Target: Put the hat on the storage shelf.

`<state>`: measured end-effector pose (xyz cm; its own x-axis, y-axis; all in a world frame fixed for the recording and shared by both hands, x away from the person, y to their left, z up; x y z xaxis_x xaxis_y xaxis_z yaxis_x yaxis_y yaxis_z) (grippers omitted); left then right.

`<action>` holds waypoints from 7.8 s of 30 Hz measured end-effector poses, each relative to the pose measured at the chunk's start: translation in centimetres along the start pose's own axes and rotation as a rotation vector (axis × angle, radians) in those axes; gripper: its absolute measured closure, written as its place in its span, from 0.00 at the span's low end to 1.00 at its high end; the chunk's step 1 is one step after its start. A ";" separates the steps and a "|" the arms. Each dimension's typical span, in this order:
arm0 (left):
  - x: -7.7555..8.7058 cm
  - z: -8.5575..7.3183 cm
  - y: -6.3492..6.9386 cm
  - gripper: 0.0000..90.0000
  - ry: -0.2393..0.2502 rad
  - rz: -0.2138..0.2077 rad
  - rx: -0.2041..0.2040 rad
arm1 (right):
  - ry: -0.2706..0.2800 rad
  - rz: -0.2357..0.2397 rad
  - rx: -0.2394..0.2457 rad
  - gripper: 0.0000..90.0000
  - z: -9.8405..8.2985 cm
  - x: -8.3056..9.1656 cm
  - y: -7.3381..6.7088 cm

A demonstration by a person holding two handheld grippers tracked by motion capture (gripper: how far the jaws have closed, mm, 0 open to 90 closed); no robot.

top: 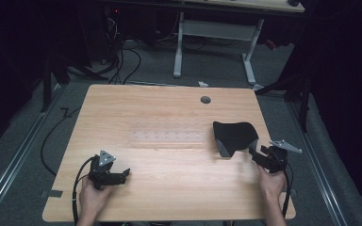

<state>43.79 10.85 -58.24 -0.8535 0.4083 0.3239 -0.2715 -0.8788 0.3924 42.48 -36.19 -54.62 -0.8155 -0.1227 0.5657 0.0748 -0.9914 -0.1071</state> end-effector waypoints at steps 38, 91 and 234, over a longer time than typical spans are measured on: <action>0.0 0.0 0.0 0.13 0.002 -0.002 0.001 | 0.034 0.119 -0.079 0.90 1.6 -4.5 -1.0; -0.3 0.1 -0.1 0.13 0.011 0.025 0.006 | 0.065 0.266 -0.146 0.94 -0.4 3.8 -4.2; 4.9 1.3 15.5 0.43 0.043 -0.504 -0.172 | -0.095 0.680 0.056 0.93 0.9 4.0 -23.9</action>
<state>36.03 -0.47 -49.43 -0.6152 0.7827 0.0945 -0.7181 -0.6058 0.3424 37.92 -13.05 -49.09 -0.5226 -0.7195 0.4574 0.5842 -0.6929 -0.4226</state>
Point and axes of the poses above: each handheld gripper's, and its own axes: x roughly backward along the jaws, z roughly out of its top, y roughly to its right, the point moved 9 cm from there along -x, roughly forward along the jaws, and after that the axes turned 3 degrees about y, right-handed, at the moved point
